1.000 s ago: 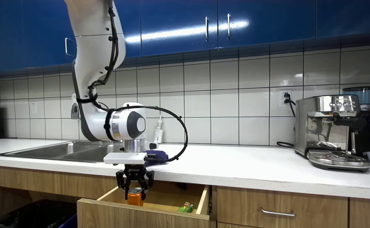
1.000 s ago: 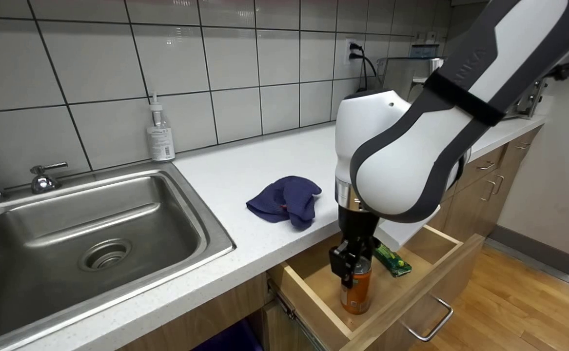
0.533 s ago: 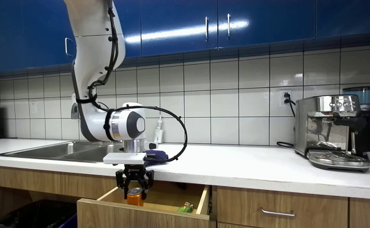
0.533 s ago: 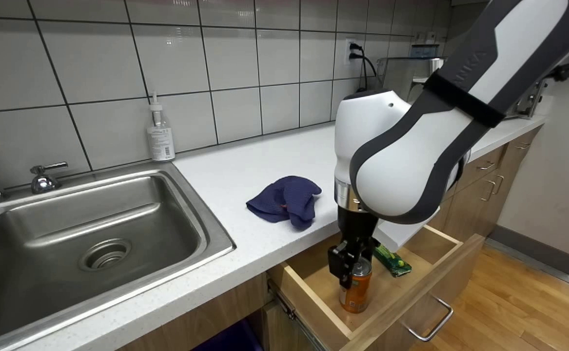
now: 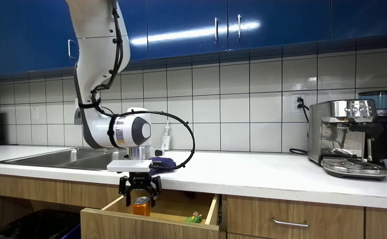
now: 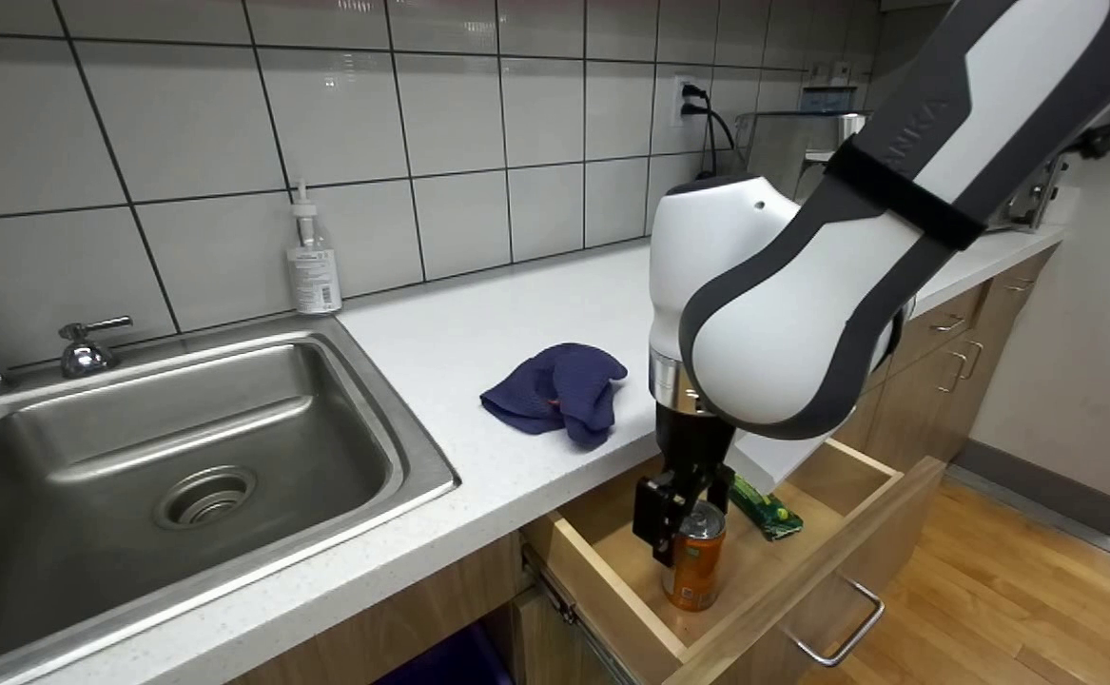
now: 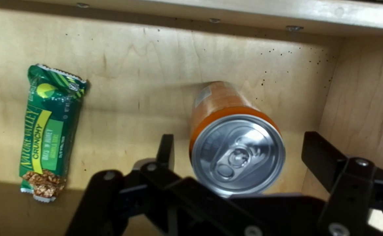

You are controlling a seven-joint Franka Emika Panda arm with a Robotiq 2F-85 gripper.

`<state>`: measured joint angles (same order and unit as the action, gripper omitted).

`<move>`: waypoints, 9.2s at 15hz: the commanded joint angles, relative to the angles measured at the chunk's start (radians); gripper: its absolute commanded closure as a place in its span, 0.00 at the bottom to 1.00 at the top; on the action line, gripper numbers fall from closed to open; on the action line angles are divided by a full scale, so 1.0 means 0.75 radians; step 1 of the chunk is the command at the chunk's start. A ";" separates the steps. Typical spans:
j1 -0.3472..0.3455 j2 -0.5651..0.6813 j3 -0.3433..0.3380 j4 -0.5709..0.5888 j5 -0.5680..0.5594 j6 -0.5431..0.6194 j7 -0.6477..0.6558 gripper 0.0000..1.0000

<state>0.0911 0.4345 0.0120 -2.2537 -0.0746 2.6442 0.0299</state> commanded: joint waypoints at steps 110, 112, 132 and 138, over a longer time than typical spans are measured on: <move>-0.004 -0.352 0.026 -0.546 0.049 0.168 0.034 0.00; -0.003 -0.347 0.022 -0.545 0.047 0.195 0.037 0.00; 0.005 -0.295 -0.038 -0.451 -0.032 0.291 0.085 0.00; 0.002 -0.258 -0.044 -0.389 -0.034 0.289 0.072 0.00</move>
<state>0.0924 0.2182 -0.0093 -2.5911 -0.0729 2.8503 0.0689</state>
